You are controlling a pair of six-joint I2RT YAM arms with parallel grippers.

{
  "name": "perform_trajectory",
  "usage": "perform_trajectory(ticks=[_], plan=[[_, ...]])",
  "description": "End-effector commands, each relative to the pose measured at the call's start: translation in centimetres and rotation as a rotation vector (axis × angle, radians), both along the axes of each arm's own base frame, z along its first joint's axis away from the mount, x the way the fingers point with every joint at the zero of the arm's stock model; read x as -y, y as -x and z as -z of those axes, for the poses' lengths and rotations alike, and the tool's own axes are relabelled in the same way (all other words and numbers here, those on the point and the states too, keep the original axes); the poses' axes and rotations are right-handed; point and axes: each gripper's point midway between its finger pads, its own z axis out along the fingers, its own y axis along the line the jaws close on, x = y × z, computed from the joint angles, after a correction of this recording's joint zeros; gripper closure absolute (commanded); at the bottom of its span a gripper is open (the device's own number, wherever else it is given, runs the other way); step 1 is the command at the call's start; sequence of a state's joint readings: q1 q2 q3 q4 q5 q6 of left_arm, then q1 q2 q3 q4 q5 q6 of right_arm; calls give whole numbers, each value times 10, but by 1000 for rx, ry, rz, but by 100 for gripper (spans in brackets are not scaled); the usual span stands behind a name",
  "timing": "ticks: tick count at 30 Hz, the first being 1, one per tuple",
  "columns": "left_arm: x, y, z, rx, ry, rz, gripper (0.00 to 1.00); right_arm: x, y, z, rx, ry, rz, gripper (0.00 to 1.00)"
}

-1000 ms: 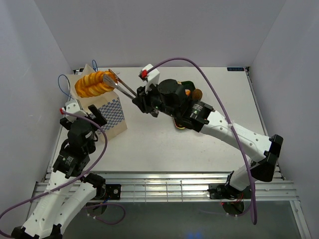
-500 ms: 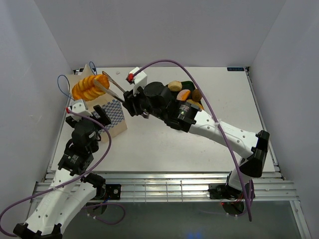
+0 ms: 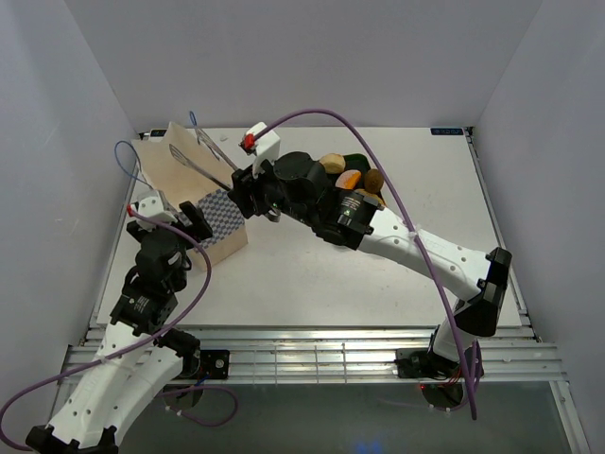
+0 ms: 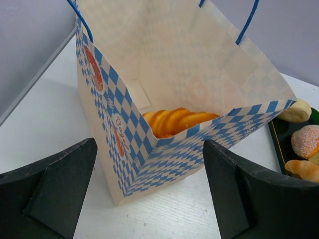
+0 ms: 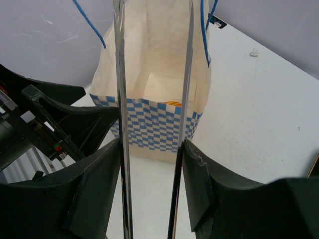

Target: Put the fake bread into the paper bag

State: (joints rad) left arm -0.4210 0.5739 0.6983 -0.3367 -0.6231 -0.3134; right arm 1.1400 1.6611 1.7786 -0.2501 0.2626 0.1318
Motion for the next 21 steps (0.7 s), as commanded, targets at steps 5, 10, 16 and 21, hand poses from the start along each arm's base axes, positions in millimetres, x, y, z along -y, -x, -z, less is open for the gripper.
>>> perform_trajectory(ticks=[5,10,16,21], plan=[[-5,13,-63,68,42,2,2,25,13,-71,61,-194,5,44],[-18,18,-111,54,57,-81,3,42,19,-75,63,-229,14,45],[-9,0,-84,-190,7,-123,2,62,20,-73,49,-246,49,46],[-7,2,-68,-265,18,-132,2,86,12,-58,11,-256,105,48]])
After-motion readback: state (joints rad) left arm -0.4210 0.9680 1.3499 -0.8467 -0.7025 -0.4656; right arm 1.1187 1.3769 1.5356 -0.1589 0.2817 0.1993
